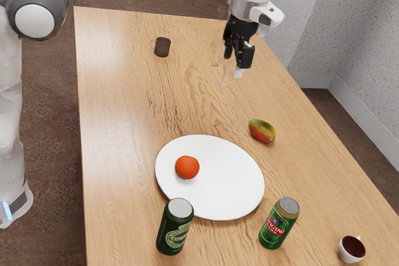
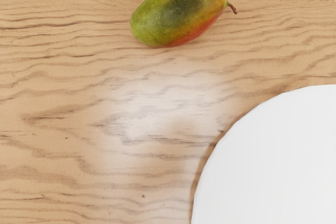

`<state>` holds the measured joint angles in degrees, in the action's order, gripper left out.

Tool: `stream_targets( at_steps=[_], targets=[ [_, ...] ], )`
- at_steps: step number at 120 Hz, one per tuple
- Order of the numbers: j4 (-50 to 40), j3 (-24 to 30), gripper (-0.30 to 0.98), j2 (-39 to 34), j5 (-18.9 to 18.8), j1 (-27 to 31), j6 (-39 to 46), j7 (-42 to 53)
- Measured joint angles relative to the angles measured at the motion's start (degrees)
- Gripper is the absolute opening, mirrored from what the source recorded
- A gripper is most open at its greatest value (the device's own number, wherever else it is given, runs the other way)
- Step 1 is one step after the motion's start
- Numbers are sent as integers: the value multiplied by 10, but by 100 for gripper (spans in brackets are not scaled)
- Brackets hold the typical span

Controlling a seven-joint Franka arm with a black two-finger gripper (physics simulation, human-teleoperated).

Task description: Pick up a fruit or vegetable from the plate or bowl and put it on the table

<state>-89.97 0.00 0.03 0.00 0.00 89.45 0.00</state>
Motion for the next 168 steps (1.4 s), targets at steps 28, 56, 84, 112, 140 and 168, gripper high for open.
stream_targets(
  at_steps=[28,56,84,112,140,168],
  targets=[
    [216,-4,69,109,-4,8,-47,-4],
    [241,-4,69,111,-7,7,-66,-7],
    [163,38,69,-40,-15,19,-143,-29],
    [-199,170,69,-292,34,1,-115,-115],
    [-222,201,69,-311,91,4,-103,-244],
    [-236,205,69,-295,92,5,-43,-346]
  ],
)
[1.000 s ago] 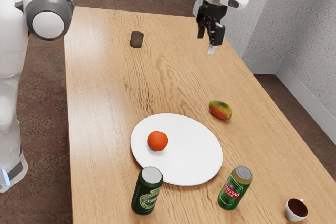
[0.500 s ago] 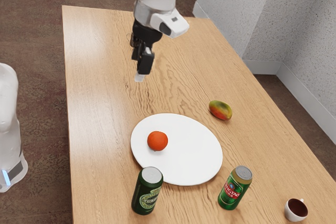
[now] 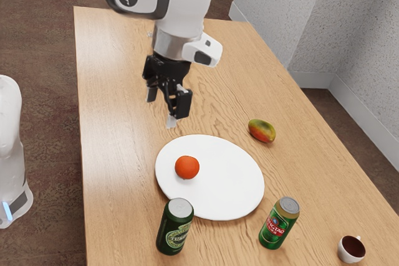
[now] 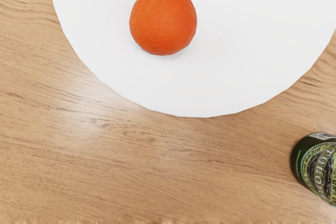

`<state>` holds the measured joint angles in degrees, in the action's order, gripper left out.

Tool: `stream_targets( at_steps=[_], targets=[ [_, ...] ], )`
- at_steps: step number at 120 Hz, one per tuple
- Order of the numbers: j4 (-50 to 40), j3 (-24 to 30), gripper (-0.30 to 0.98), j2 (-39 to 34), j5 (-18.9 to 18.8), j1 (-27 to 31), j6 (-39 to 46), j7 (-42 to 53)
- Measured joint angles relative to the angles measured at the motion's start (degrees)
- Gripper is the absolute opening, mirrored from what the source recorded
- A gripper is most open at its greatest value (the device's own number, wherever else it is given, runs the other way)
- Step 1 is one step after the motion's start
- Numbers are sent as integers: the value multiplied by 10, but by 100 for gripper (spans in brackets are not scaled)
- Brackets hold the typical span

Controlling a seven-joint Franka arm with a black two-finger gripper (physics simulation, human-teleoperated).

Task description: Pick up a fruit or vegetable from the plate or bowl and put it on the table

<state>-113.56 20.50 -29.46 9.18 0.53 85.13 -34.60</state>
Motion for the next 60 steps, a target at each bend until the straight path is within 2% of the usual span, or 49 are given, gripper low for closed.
stream_targets(
  at_steps=[14,38,50,60],
  targets=[
    [6,18,69,22,29,0,12,-44],
    [-13,26,69,57,53,11,47,-101],
    [-43,29,69,64,39,3,86,-123],
    [-51,31,69,100,17,0,126,-136]
  ],
)
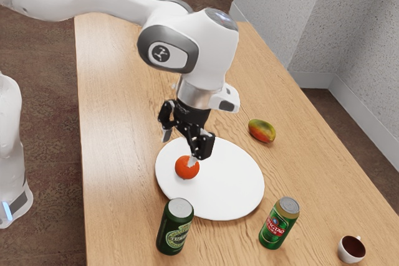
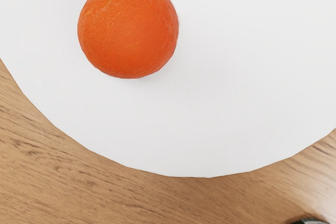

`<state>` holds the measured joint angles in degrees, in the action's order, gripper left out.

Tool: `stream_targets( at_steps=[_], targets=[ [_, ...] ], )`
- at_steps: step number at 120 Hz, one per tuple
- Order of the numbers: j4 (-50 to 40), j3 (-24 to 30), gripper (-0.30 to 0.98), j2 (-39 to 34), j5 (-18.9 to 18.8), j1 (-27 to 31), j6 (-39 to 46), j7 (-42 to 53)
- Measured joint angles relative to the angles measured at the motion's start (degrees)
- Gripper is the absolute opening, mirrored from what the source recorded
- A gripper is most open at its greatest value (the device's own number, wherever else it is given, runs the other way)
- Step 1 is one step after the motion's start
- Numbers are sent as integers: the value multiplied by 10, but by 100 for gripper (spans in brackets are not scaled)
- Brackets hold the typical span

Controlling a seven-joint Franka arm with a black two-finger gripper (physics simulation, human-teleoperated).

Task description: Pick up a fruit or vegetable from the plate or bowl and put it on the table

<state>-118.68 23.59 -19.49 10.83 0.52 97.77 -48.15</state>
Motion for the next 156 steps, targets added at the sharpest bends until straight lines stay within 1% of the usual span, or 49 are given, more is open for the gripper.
stream_targets(
  at_steps=[9,15,28,39,54,80,99,113,156],
  targets=[
    [25,0,69,53,-26,-3,28,-6],
    [37,-6,69,73,-43,-6,41,-7],
    [48,-30,69,89,-65,-12,60,-3],
    [62,-55,69,110,-75,-18,69,5],
    [60,-78,69,115,-87,-26,78,18],
    [1,-81,69,110,-92,-29,100,32],
    [-25,-81,69,103,-93,-29,116,38],
    [-44,-81,69,86,-91,-30,127,41],
    [-82,-81,69,71,-76,-44,154,47]
  ],
)
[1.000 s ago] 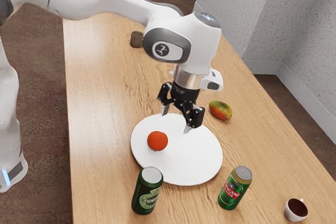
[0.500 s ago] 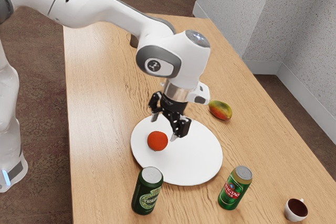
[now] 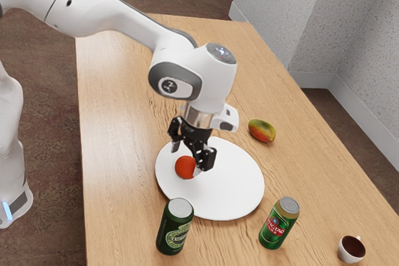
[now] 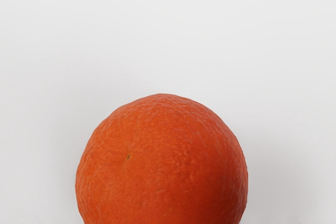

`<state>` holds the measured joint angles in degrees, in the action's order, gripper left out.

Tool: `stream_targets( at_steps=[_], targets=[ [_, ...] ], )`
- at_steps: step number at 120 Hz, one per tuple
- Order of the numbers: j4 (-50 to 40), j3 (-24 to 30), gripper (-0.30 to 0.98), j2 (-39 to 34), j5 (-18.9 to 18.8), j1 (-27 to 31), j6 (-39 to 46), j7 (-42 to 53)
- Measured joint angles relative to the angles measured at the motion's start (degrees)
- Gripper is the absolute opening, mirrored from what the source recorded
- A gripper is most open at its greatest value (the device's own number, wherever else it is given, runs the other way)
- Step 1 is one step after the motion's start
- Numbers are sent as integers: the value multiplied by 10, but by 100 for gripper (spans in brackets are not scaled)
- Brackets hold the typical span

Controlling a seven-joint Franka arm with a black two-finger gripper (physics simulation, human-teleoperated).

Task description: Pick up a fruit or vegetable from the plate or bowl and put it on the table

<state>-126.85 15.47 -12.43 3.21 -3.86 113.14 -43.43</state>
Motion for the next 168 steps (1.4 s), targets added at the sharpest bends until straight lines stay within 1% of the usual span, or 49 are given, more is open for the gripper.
stream_targets(
  at_steps=[80,148,168],
  targets=[
    [-33,0,69,2,2,-6,35,2],
    [-18,0,69,22,-7,-6,40,6],
    [-18,-9,69,22,-7,-5,40,7]
  ],
)
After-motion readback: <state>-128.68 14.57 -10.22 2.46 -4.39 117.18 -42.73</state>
